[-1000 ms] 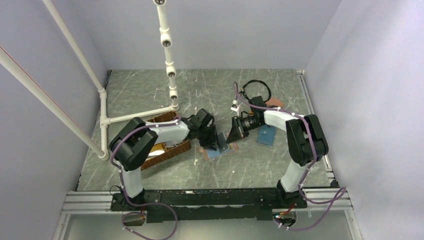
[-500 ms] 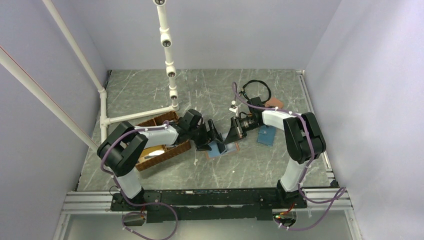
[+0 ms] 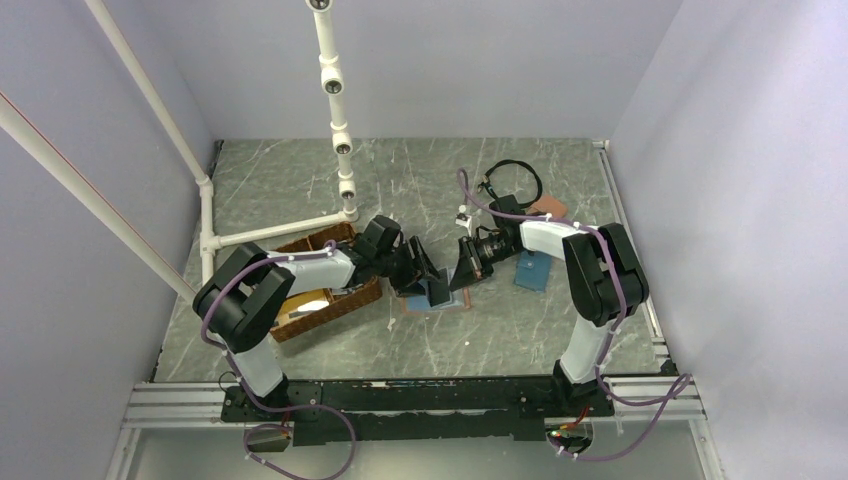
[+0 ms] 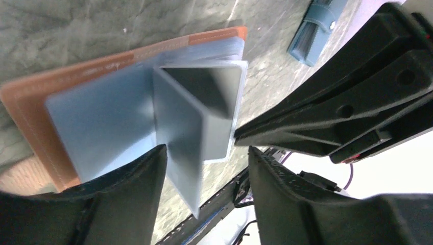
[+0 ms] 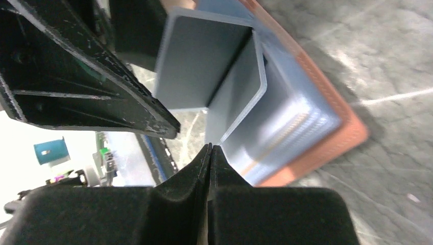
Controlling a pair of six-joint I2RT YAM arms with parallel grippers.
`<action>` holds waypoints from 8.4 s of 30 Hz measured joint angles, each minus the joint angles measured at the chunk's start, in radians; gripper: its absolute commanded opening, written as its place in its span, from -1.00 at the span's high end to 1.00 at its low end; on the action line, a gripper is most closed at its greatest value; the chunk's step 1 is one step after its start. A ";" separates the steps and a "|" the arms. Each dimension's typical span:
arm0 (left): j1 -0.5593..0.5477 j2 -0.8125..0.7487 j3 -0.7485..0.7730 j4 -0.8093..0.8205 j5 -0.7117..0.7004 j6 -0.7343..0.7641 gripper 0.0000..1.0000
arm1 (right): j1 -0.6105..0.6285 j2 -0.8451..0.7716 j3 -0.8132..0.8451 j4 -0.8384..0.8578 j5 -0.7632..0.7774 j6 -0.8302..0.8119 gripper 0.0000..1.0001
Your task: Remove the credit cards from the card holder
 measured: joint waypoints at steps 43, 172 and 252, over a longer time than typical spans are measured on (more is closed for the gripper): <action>0.004 0.064 0.050 0.159 0.124 0.101 1.00 | -0.084 -0.029 -0.041 0.077 -0.079 0.069 0.13; 0.157 0.070 -0.138 0.375 0.282 0.000 1.00 | -0.201 0.182 -0.072 0.085 -0.415 -0.001 1.00; 0.105 -0.389 -0.130 0.222 0.189 0.107 1.00 | -0.001 -0.013 0.272 -0.476 -0.502 -0.427 1.00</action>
